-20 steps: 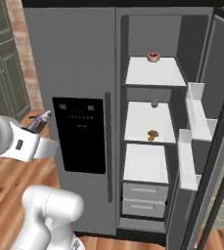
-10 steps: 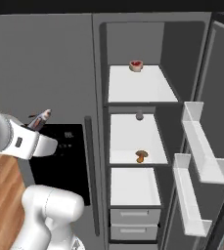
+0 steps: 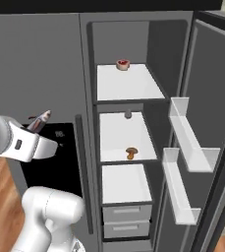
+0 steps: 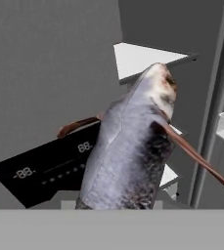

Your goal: Transport the fish and mushroom to the fridge. Place the fish on the rack containing meat and place the mushroom on the rack containing the vegetable, ensuring meats and vegetables are on different racks.

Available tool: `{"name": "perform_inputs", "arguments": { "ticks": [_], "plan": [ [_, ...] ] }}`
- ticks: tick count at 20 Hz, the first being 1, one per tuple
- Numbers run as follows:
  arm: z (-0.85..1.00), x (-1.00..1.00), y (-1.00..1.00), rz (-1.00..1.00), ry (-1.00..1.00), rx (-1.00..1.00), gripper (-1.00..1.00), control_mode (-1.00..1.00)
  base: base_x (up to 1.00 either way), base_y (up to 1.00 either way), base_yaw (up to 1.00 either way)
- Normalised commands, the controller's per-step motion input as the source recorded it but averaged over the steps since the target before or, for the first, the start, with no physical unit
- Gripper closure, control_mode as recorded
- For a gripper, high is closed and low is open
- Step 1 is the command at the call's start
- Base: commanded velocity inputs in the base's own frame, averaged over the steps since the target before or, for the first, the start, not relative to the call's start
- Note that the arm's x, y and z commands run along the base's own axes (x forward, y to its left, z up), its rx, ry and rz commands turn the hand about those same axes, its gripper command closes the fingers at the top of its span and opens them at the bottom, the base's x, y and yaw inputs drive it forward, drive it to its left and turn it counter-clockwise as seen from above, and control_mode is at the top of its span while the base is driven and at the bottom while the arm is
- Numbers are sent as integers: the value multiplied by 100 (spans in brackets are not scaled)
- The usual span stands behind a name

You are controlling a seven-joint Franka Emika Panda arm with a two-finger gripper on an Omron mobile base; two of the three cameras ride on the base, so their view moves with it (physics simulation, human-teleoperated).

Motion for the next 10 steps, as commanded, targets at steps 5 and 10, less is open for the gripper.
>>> {"name": "perform_inputs", "arguments": {
  "ticks": [5, 10],
  "plan": [
    [0, 0, 0, 0, 0, 0, 100, 100, 22, -55, -19],
    [0, 0, 0, 0, 0, 0, 100, 100, 8, -71, -18]
  ]
}}
